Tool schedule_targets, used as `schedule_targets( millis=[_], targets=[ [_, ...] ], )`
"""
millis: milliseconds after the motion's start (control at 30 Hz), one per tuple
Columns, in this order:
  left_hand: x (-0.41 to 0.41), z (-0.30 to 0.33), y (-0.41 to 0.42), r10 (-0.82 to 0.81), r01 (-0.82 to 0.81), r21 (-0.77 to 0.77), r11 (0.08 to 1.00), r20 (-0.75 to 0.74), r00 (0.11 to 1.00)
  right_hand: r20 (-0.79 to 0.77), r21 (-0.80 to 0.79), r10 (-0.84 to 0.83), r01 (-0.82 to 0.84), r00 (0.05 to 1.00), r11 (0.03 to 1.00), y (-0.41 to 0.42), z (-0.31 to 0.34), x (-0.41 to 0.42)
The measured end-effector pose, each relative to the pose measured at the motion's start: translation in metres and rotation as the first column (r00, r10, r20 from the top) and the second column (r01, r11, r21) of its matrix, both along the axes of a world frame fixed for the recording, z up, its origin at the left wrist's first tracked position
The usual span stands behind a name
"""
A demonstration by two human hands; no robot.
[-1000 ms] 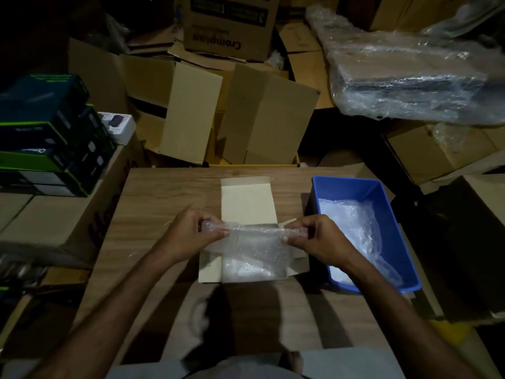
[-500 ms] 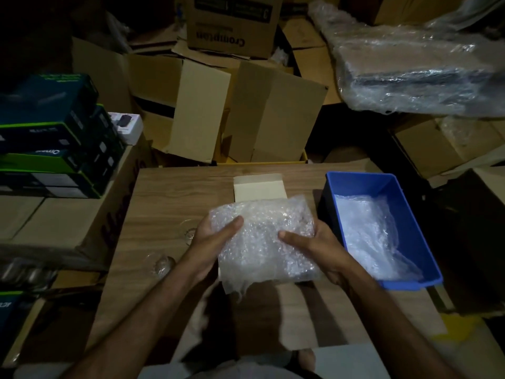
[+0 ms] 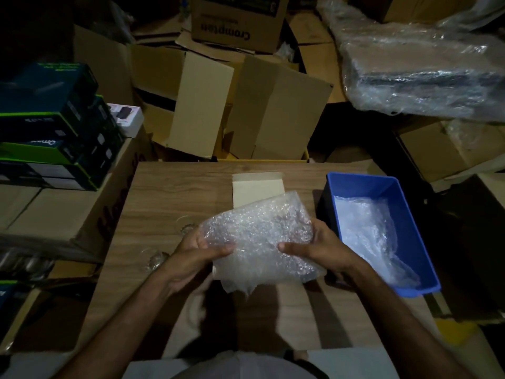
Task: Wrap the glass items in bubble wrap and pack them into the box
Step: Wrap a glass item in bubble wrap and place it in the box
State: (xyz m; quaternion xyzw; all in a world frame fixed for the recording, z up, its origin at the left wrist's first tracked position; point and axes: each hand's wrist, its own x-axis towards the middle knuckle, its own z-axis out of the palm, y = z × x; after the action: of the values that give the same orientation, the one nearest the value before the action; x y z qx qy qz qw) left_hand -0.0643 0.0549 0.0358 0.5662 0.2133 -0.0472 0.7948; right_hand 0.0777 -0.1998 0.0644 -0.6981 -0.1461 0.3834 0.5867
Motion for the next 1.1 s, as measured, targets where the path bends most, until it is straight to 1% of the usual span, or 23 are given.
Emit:
schedule_targets(
  millis=[67,133,200,267,333,400,500,567,633,667,700,767,800,833,867,900,933,967,1000,1033,1100],
  targets=[
    [-0.001,0.006,0.011,-0.069,0.069,-0.058,0.996,0.017,0.998,-0.005,0.004,0.021,-0.021,1.0,1.0,-0.001,0.004,0.01],
    [0.001,0.011,0.021,-0.13,0.131,-0.08,0.988,0.008,0.991,-0.012,0.005,0.082,-0.082,0.997,0.997,-0.003,0.01,0.021],
    [0.006,0.018,0.023,-0.181,0.181,-0.032,0.983,-0.023,0.983,-0.017,-0.009,0.159,-0.159,0.987,0.987,-0.005,0.016,0.031],
    [0.015,0.026,0.015,-0.215,0.217,0.085,0.973,-0.03,0.976,-0.007,-0.024,0.194,-0.194,0.981,0.981,-0.007,0.02,0.039],
    [0.024,0.032,0.003,-0.193,0.197,0.192,0.961,-0.039,0.98,0.0,-0.029,0.182,-0.182,0.983,0.983,-0.009,0.022,0.044],
    [0.029,0.029,-0.003,-0.131,0.137,0.224,0.965,-0.041,0.99,-0.028,-0.011,0.159,-0.16,0.987,0.987,-0.016,0.022,0.047],
    [0.031,0.02,-0.009,-0.091,0.096,0.167,0.981,-0.037,0.995,-0.048,0.01,0.146,-0.146,0.988,0.989,-0.028,0.019,0.05],
    [0.028,0.018,-0.015,-0.112,0.116,0.123,0.986,-0.039,0.993,-0.061,0.037,0.093,-0.09,0.994,0.995,-0.035,0.016,0.053],
    [0.027,0.026,-0.021,-0.211,0.214,0.107,0.971,-0.042,0.977,-0.115,0.064,0.026,-0.018,0.993,0.998,-0.04,0.015,0.057],
    [0.028,0.032,-0.024,-0.281,0.284,0.124,0.951,-0.044,0.959,-0.149,0.078,0.024,-0.012,0.989,0.997,-0.041,0.017,0.058],
    [0.032,0.037,-0.027,-0.329,0.335,0.155,0.929,-0.06,0.942,-0.193,0.097,0.047,-0.029,0.98,0.995,-0.043,0.018,0.061],
    [0.046,0.052,-0.037,-0.342,0.356,0.215,0.909,-0.099,0.934,-0.339,0.203,0.102,-0.033,0.935,0.979,-0.047,0.02,0.067],
    [0.053,0.058,-0.044,-0.322,0.338,0.257,0.905,-0.103,0.941,-0.461,0.298,0.109,0.038,0.88,0.954,-0.049,0.018,0.068],
    [0.061,0.061,-0.052,-0.285,0.298,0.308,0.904,-0.088,0.955,-0.585,0.394,0.124,0.147,0.802,0.907,-0.05,0.014,0.066],
    [0.067,0.062,-0.061,-0.235,0.239,0.349,0.906,-0.056,0.97,-0.663,0.464,0.15,0.245,0.733,0.851,-0.052,0.009,0.062],
    [0.07,0.061,-0.068,-0.18,0.172,0.375,0.911,-0.014,0.984,-0.689,0.514,0.18,0.298,0.702,0.804,-0.052,0.004,0.054],
    [0.071,0.058,-0.074,-0.122,0.101,0.371,0.923,0.033,0.992,-0.69,0.535,0.19,0.316,0.699,0.783,-0.052,-0.001,0.046],
    [0.07,0.054,-0.079,-0.067,0.037,0.349,0.936,0.072,0.995,-0.687,0.532,0.184,0.314,0.703,0.786,-0.051,-0.008,0.037],
    [0.067,0.049,-0.082,-0.019,-0.014,0.334,0.943,0.096,0.995,-0.669,0.499,0.149,0.292,0.728,0.816,-0.05,-0.013,0.029],
    [0.064,0.043,-0.084,0.012,-0.05,0.327,0.944,0.119,0.993,-0.63,0.438,0.08,0.268,0.772,0.858,-0.049,-0.017,0.023],
    [0.056,0.033,-0.088,0.056,-0.112,0.36,0.926,0.164,0.985,-0.464,0.323,-0.062,0.234,0.884,0.917,-0.045,-0.021,0.019]
  ],
)
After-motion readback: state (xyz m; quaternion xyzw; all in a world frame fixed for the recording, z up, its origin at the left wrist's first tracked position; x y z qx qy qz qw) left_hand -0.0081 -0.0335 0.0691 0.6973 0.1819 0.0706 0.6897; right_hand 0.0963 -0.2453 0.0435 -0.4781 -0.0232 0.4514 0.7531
